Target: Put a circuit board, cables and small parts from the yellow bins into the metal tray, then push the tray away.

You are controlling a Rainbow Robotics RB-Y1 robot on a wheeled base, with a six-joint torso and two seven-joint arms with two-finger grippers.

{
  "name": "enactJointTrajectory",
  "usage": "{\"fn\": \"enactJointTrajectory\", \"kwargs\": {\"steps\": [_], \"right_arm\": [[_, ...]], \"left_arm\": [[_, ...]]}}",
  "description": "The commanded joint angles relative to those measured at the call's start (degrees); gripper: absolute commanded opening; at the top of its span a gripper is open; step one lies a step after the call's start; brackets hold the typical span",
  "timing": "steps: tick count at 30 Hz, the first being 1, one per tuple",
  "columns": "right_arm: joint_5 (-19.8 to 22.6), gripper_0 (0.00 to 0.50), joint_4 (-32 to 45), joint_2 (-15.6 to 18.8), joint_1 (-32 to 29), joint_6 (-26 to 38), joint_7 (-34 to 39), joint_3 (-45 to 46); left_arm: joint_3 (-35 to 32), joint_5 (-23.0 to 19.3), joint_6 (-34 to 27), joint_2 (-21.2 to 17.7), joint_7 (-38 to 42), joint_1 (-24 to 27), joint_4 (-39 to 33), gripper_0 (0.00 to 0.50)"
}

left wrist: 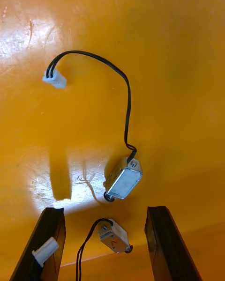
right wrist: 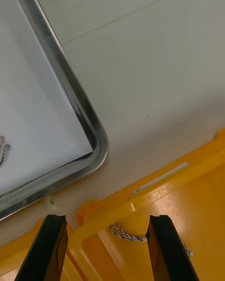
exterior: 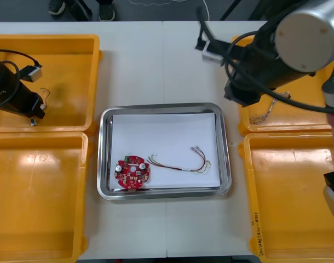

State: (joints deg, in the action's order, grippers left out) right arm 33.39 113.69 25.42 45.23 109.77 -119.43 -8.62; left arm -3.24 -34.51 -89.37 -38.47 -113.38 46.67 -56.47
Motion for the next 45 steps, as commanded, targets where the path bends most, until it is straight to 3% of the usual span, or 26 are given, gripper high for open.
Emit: {"fn": "enactJointTrajectory", "kwargs": {"steps": [1,11,12,13,14,15,17,25,28,34,45], "right_arm": [[0.0,0.500,-3.0,3.7,2.8,0.2,-0.5,8.7],[-2.5,0.500,-16.2,7.8,7.5,0.2,1.1,18.4],[-2.9,0.498,-16.9,8.0,7.7,0.2,1.4,18.5],[-3.8,0.498,-18.2,8.2,8.0,0.2,3.2,18.9],[-4.5,0.500,-19.2,8.4,8.4,0.2,5.3,19.2],[-5.0,0.500,-19.7,8.4,8.5,0.2,7.1,19.3],[-6.6,0.498,-20.6,8.5,8.7,0.2,10.7,19.3],[-8.7,0.499,-24.6,8.1,8.7,0.2,31.1,19.5],[-9.8,0.500,-26.1,7.4,8.7,0.2,35.5,19.7],[-11.3,0.498,-30.3,6.1,8.7,0.2,43.5,21.2],[-12.7,0.498,-37.8,4.6,8.7,0.2,48.8,23.6]], "left_arm": [[-0.1,1.0,0.6,0.7,2.7,0.4,-0.5,0.500],[-0.5,1.7,0.8,0.7,3.3,-0.2,-0.5,0.500],[-0.5,1.6,0.8,0.8,3.3,-0.3,-0.5,0.479],[-0.7,1.7,0.8,0.8,3.3,-0.3,-0.5,0.418],[-1.1,1.7,0.8,0.7,3.3,-0.2,-0.5,0.296],[-1.4,1.6,0.8,0.7,3.2,-0.3,-0.5,0.143],[-1.9,1.5,0.8,0.7,3.2,-0.2,-0.6,0.006],[-2.3,1.5,0.8,0.7,3.0,-0.2,-1.5,0.000],[-2.7,1.3,0.8,0.7,3.0,-0.2,-2.2,0.000],[-3.9,1.5,0.2,0.5,3.1,-0.3,-5.4,0.000],[-9.8,2.8,-1.9,-0.1,4.0,-0.2,-11.6,0.000]]}}
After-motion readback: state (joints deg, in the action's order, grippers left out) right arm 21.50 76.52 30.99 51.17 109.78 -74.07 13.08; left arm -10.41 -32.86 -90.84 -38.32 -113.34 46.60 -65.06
